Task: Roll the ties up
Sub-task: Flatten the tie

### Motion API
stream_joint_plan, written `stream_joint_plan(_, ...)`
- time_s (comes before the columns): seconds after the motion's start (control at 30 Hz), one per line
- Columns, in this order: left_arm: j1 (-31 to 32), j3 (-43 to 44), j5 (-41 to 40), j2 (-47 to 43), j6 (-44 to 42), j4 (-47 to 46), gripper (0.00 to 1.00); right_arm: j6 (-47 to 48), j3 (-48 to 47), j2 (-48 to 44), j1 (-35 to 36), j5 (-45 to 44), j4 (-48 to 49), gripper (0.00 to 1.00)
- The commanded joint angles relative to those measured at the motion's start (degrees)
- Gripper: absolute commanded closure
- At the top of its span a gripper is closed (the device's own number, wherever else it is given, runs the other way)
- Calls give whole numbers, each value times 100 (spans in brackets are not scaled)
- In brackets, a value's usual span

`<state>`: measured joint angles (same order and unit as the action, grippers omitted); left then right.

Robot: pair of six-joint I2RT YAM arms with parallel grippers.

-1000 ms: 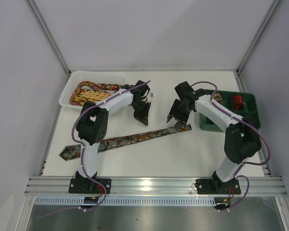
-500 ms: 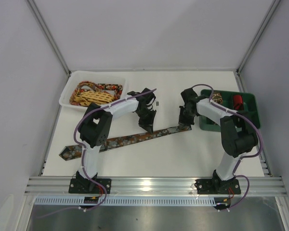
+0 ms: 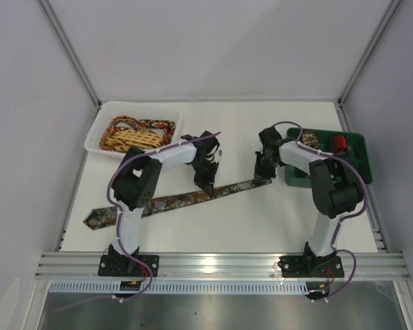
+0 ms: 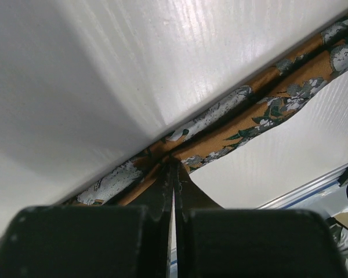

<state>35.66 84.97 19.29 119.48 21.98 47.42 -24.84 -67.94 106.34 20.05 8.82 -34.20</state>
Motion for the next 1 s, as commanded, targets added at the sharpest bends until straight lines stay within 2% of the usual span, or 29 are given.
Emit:
stream_joint_plan(0.0, -182, -270, -574, 5, -229, -22, 100, 137, 281, 97, 16, 23, 71, 100)
stream_joint_plan(0.27, -332, -1384, -664, -565, -194, -320, 100, -126, 808, -105, 306, 383, 115, 100)
stream_joint_plan(0.5, -332, -2133, -803, -1286, -80, -304, 100, -250, 1134, -843, 710, 384, -95, 100)
stream_joint_plan(0.67, -288, -1915, -988, -1857, -1, 39, 98, -179, 853, -1344, 693, 410, -622, 99)
stream_joint_plan(0.87, 28, -1203, -778, -1955, 114, 426, 81, -83, 861, -1810, 430, 462, -721, 93)
stream_joint_plan(0.97, 178, -843, -507, -1876, 219, 409, 80, 84, 905, -1688, 315, 699, -510, 91)
